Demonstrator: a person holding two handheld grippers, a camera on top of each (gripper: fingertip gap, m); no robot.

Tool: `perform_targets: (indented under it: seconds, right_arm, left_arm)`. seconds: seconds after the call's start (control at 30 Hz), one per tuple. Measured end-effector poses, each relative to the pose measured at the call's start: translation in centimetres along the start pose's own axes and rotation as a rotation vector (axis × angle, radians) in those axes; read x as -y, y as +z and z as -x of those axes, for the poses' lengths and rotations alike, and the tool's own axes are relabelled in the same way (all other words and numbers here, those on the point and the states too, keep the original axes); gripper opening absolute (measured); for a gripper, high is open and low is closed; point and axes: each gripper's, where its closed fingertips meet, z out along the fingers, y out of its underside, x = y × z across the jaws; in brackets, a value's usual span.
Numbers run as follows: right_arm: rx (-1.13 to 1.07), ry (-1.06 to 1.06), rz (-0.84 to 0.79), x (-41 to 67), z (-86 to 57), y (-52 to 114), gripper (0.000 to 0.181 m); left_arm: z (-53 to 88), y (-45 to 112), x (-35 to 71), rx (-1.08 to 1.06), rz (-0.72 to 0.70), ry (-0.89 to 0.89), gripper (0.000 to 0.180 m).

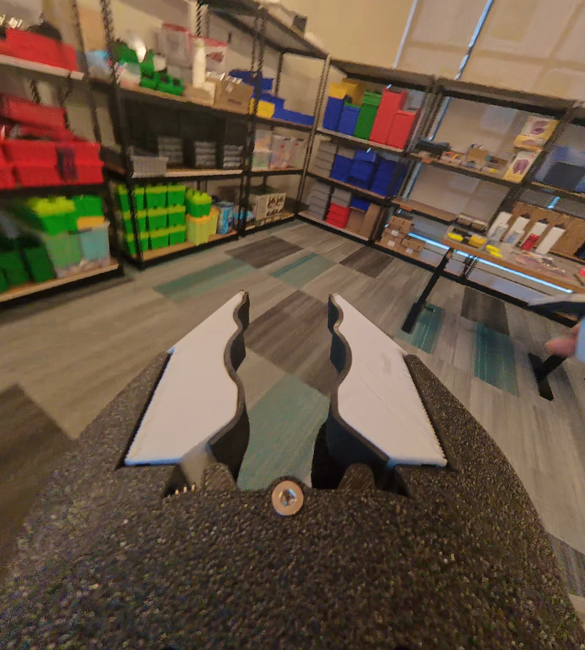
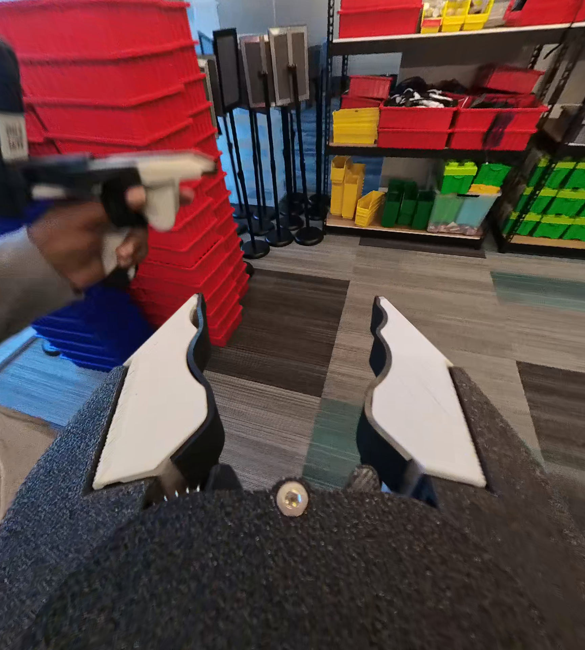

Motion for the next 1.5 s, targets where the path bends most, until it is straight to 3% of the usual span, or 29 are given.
perform_targets:
  seconds: [0.1,0.23,0.47,0.7,0.83,1.0,1.27,1.5]
  right_arm:
    - [0.047,0.027,0.008,1.6,-5.5,7.6,0.092]
    - [0.098,0.087,-0.030,2.8,-14.1,19.7,0.093]
    - [0.249,0.012,-0.007,9.6,-28.9,43.8,0.093]
    - [0.483,-0.278,-0.077,24.6,-35.3,67.3,0.093]
    - [0.504,-0.342,-0.121,28.1,-38.4,79.2,0.093]
    - [0.406,-0.208,-0.047,27.2,-44.2,91.9,0.092]
    - [0.393,-0.110,-0.013,32.2,-53.9,108.4,0.089]
    - [0.493,-0.149,-0.045,36.8,-63.9,130.1,0.089]
  left_arm:
    - [3.3,9.2,6.3,-0.072,-0.048,0.060,0.045]
    - [11.5,19.1,6.7,-0.044,-0.037,0.087,0.050]
    - [31.0,26.9,4.5,0.315,0.011,-0.011,0.048]
    - [49.1,34.2,9.5,0.534,-0.022,-0.058,0.046]
    - [59.5,42.9,8.7,0.511,-0.031,-0.127,0.046]
    - [72.0,55.7,12.3,0.398,-0.016,-0.112,0.046]
    - [89.0,75.7,26.6,0.188,-0.028,0.123,0.046]
    - [104.0,88.3,26.5,0.269,-0.022,0.048,0.046]
